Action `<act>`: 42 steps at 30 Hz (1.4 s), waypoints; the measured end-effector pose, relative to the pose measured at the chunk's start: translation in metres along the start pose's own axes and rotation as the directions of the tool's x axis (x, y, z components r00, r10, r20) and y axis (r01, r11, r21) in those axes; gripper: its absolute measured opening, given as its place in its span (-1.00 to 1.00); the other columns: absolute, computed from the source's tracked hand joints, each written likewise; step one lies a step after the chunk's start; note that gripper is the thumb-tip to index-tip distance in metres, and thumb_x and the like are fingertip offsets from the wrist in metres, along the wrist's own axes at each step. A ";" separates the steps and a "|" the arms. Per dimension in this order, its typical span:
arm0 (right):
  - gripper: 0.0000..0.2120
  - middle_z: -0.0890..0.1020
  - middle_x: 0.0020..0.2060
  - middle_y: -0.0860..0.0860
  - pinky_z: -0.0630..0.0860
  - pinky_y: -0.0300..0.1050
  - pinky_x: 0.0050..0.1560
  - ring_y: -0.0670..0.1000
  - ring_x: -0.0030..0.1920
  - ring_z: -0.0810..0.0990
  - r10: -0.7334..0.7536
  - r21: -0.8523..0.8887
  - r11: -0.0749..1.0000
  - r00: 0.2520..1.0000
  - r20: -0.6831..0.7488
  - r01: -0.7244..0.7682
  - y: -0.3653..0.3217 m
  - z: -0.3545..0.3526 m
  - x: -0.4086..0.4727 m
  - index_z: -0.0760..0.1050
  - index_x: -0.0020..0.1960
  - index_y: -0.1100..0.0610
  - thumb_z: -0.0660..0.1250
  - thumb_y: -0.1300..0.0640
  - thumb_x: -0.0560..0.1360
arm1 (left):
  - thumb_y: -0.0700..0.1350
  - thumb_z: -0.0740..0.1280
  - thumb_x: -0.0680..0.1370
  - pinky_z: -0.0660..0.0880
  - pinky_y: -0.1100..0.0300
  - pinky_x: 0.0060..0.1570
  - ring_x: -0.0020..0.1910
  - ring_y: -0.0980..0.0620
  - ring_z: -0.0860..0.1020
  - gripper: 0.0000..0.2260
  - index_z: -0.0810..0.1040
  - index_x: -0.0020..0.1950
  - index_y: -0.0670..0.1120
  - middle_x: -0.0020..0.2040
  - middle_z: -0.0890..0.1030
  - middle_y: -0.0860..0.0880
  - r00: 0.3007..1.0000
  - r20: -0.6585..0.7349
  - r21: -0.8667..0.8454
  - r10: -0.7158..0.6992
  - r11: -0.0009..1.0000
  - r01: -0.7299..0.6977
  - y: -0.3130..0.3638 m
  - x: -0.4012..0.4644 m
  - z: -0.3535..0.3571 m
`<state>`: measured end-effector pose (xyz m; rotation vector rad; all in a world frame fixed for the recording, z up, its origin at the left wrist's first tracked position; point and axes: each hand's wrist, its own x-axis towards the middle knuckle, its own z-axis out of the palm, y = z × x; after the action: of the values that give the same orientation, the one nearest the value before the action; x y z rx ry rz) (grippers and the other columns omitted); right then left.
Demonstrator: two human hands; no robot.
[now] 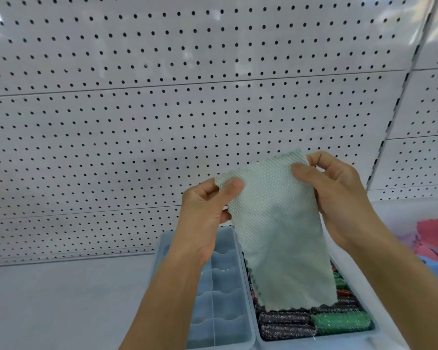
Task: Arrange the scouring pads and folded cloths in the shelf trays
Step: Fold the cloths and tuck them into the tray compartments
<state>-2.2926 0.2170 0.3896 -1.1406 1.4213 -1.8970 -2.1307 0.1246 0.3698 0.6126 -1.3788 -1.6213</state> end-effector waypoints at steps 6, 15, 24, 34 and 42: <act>-0.89 0.73 -0.22 0.04 0.63 -0.15 -0.22 0.02 -0.22 0.70 -0.014 -0.008 1.000 1.000 0.000 0.014 0.008 -0.001 -0.002 0.65 -0.15 0.14 0.45 0.16 0.32 | -0.09 0.52 0.38 0.54 -0.01 -0.17 -0.29 -0.01 0.56 -0.94 0.70 -0.21 -0.05 -0.24 0.69 -0.08 0.983 -0.037 0.274 0.181 0.948 -0.165 0.006 0.006 -0.002; -0.85 0.60 -0.36 0.12 0.53 0.10 -0.29 0.21 -0.28 0.56 -0.336 -0.400 0.879 0.933 -0.129 0.261 0.017 0.021 -0.004 0.55 -0.24 0.17 0.45 0.14 0.45 | -0.09 0.48 0.44 0.61 -0.02 -0.28 -0.37 -0.05 0.60 -0.89 0.58 -0.24 0.01 -0.37 0.59 0.05 0.905 -0.100 0.583 0.414 0.761 -0.284 0.002 0.008 0.016; -0.94 0.70 -0.30 0.00 0.63 0.10 -0.15 0.05 -0.24 0.68 -0.293 -0.246 0.928 0.956 -0.013 0.281 0.007 0.037 -0.006 0.68 -0.13 0.07 0.46 0.09 0.44 | 0.22 0.12 0.51 0.65 0.08 -0.14 -0.21 -0.05 0.69 -0.55 0.66 -0.09 -0.08 -0.22 0.70 -0.08 0.974 0.053 0.184 0.221 0.956 -0.227 0.008 -0.004 0.029; -0.97 0.70 -0.30 0.06 0.58 -0.04 -0.24 0.04 -0.31 0.66 -0.155 -0.096 0.982 0.984 0.085 0.163 -0.015 0.023 0.019 0.61 -0.14 0.21 0.41 0.30 0.45 | 0.15 0.48 0.42 0.48 0.24 0.16 0.20 0.22 0.54 -0.52 0.52 0.30 0.07 0.22 0.59 0.12 0.974 0.226 0.355 0.029 0.928 -0.110 -0.013 0.011 -0.002; -0.90 0.71 -0.22 0.02 0.60 -0.10 -0.23 0.01 -0.23 0.67 -0.072 -0.040 0.996 0.992 0.108 0.077 -0.033 0.008 0.042 0.60 -0.04 0.20 0.40 0.30 0.45 | -0.06 0.35 0.57 0.54 -0.02 0.20 0.11 -0.05 0.64 -0.80 0.62 0.13 -0.12 0.09 0.69 -0.05 0.862 0.380 0.394 -0.336 0.902 0.178 -0.055 -0.003 -0.006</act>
<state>-2.3043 0.1904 0.4349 -1.3127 1.3866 -1.8332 -2.1412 0.1231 0.3151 0.6861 -2.0231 -1.8212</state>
